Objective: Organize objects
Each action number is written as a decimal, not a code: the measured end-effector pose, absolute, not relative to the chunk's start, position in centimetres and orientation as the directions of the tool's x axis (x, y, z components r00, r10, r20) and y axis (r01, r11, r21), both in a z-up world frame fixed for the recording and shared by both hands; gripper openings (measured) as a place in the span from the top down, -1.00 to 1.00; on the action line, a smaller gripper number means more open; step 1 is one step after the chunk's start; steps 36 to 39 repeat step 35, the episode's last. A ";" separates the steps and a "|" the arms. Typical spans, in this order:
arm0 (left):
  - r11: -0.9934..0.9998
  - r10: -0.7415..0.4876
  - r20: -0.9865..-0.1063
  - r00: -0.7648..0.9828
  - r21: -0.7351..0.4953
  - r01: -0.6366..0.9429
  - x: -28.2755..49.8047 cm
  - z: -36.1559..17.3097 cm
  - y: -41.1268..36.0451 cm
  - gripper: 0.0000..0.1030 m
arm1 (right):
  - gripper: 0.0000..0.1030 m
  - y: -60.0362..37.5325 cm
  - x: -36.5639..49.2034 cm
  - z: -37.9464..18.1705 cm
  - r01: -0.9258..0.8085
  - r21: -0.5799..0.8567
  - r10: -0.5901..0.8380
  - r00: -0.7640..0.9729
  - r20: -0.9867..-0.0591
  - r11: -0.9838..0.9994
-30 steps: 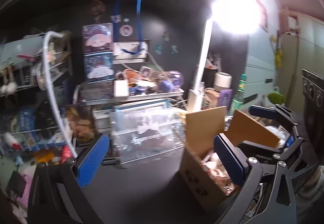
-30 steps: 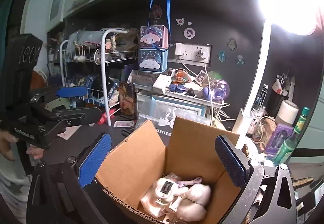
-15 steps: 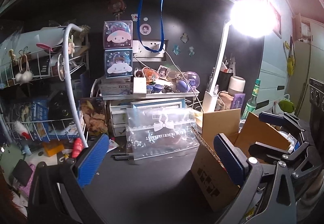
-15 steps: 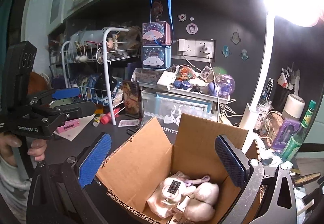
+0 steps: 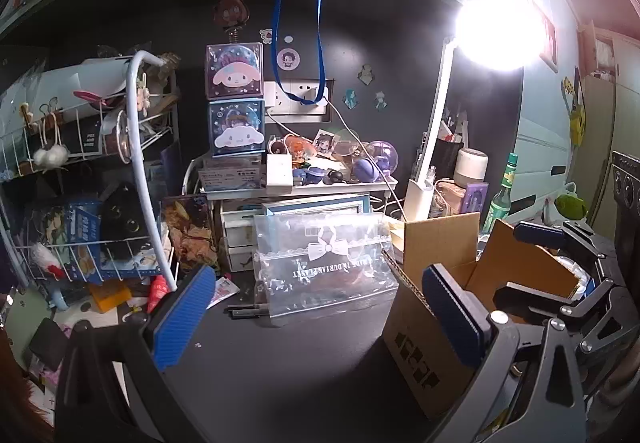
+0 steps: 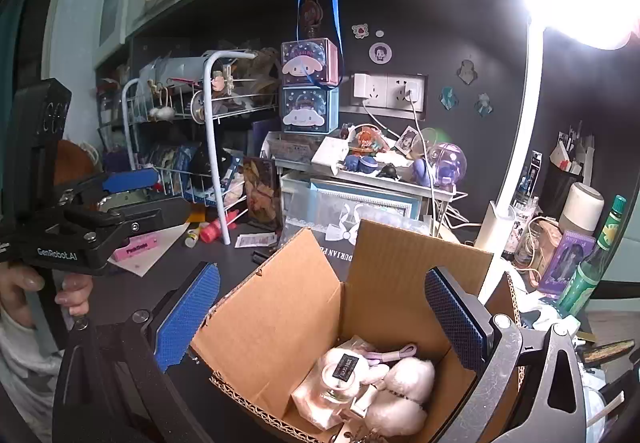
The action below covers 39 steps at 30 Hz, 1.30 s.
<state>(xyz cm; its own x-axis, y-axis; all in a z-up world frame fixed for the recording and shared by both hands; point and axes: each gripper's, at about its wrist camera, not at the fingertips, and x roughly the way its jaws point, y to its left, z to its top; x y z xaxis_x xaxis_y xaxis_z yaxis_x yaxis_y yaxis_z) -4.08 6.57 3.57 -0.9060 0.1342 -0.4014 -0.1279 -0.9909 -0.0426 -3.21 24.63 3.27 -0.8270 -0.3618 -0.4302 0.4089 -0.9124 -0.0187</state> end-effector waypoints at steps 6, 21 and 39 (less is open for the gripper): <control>-0.992 0.124 -0.403 -0.907 -0.034 -0.121 -4.1 3.4 6.6 -0.99 | -1.00 24.7 -3.2 3.2 0.409 -0.020 -0.361 -0.827 -0.430 -0.912; -0.994 0.111 -0.411 -0.905 -0.027 -0.109 -4.3 3.3 6.4 -0.99 | -1.00 24.7 -3.2 3.2 0.411 -0.020 -0.363 -0.826 -0.432 -0.912; -0.995 0.102 -0.410 -0.906 -0.022 -0.102 -4.3 3.3 6.3 -0.99 | -1.00 24.6 -3.2 3.2 0.409 -0.019 -0.361 -0.826 -0.433 -0.912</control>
